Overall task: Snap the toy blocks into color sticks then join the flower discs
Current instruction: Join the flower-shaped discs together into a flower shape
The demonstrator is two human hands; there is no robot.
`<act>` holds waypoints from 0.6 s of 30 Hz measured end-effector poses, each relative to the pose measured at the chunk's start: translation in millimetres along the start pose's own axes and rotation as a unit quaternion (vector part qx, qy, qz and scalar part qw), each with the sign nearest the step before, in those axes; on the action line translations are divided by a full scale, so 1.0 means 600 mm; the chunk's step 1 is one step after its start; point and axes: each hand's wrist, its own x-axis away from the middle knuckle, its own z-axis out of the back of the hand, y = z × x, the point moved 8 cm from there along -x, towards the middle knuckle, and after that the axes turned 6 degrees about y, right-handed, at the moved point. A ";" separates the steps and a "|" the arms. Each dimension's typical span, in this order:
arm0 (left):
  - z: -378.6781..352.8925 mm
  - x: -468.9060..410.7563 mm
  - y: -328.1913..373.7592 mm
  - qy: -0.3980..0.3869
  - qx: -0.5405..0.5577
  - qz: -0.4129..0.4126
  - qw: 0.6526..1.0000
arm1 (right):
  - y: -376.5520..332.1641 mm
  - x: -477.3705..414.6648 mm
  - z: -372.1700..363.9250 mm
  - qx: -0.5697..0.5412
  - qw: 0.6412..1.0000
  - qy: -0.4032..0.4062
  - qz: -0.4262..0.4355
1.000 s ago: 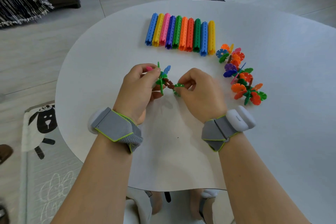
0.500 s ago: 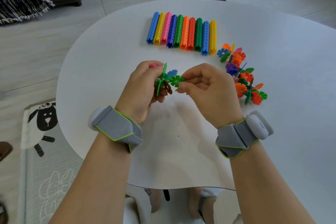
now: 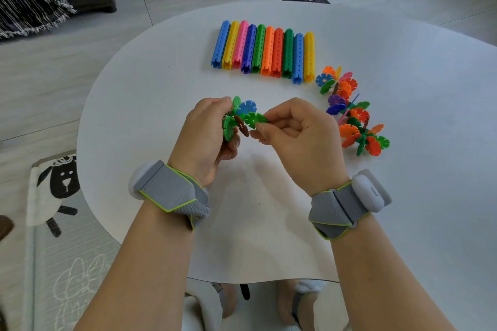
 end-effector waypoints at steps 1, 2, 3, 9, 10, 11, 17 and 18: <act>0.000 0.000 0.000 0.000 0.001 0.001 1.000 | 0.000 0.000 0.000 -0.002 1.000 -0.001 -0.001; 0.000 0.000 -0.001 0.000 0.000 0.001 1.000 | 0.000 0.000 0.000 -0.004 1.000 -0.003 -0.002; 0.000 0.000 0.000 -0.001 -0.003 0.000 1.000 | 0.000 0.000 -0.001 -0.006 1.000 -0.006 -0.005; 0.001 0.000 0.002 -0.002 -0.034 -0.012 0.999 | 0.002 0.001 0.000 -0.009 1.000 -0.010 -0.008; 0.002 0.000 0.002 -0.002 -0.043 -0.013 0.999 | 0.002 0.001 0.001 -0.007 1.000 -0.009 -0.007; 0.001 0.000 0.002 -0.002 -0.051 -0.015 0.999 | 0.001 0.002 0.001 -0.005 1.000 -0.008 -0.005; -0.005 0.000 0.005 -0.011 -0.057 -0.023 0.998 | 0.000 0.003 0.008 -0.029 1.000 -0.007 -0.011; -0.006 0.001 0.006 -0.013 -0.065 -0.027 0.997 | 0.002 0.003 0.008 -0.031 0.999 -0.008 -0.013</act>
